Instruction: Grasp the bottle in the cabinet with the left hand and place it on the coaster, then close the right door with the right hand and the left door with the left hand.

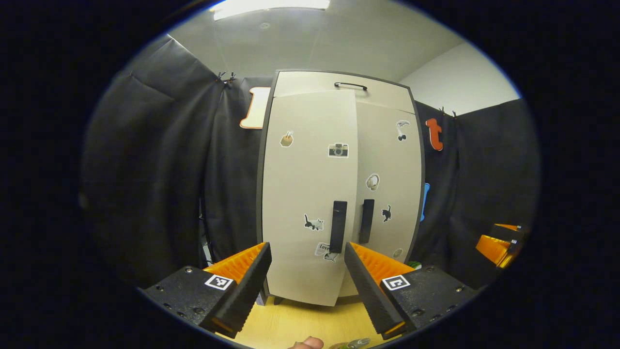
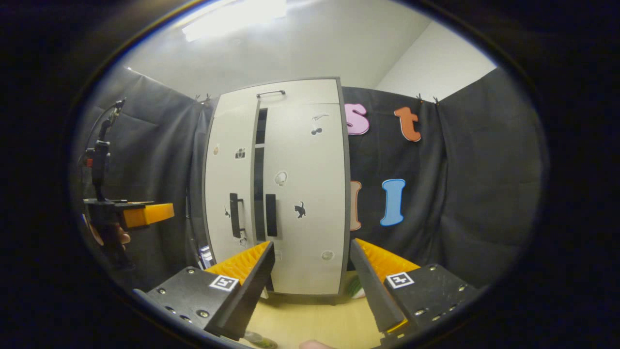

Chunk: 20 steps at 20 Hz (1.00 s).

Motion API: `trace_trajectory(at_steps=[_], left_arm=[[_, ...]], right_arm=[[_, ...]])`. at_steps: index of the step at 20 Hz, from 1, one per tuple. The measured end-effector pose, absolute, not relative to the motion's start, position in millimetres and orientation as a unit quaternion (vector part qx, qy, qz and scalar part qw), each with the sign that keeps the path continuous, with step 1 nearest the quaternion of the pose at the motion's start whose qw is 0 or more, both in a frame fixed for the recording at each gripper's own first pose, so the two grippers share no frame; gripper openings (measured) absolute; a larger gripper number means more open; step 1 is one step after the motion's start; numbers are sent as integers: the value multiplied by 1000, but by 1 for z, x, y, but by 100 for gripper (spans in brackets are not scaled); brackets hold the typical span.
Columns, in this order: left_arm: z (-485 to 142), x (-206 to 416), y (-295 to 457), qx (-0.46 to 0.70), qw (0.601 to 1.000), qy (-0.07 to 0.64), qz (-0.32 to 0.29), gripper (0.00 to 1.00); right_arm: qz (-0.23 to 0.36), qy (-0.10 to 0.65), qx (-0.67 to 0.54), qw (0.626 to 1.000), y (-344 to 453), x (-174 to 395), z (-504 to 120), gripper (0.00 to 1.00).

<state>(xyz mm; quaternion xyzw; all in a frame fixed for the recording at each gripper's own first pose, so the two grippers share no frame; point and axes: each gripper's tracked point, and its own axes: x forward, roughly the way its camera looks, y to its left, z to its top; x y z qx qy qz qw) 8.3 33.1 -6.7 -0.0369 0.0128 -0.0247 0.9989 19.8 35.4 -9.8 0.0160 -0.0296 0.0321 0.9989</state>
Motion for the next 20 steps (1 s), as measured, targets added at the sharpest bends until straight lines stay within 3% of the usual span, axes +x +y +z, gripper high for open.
trace_trajectory(at_steps=[1, 2, 9, 20], left_arm=[[-2, 10, 33, -35, 999, 9, -27, 92], [0, 10, 33, -29, 999, 6, -31, 96], [4, 24, 26, -34, 995, -13, -88, 96], [-41, 36, 47, -25, 994, 24, -108, 96]], right_arm=[[28, -29, 17, 999, 39, 21, -9, 95], [24, -28, 16, 999, 43, 22, -8, 95], [-10, -20, 30, 999, 65, 23, -1, 92], [-45, -23, 21, 999, 101, 15, 3, 95]])
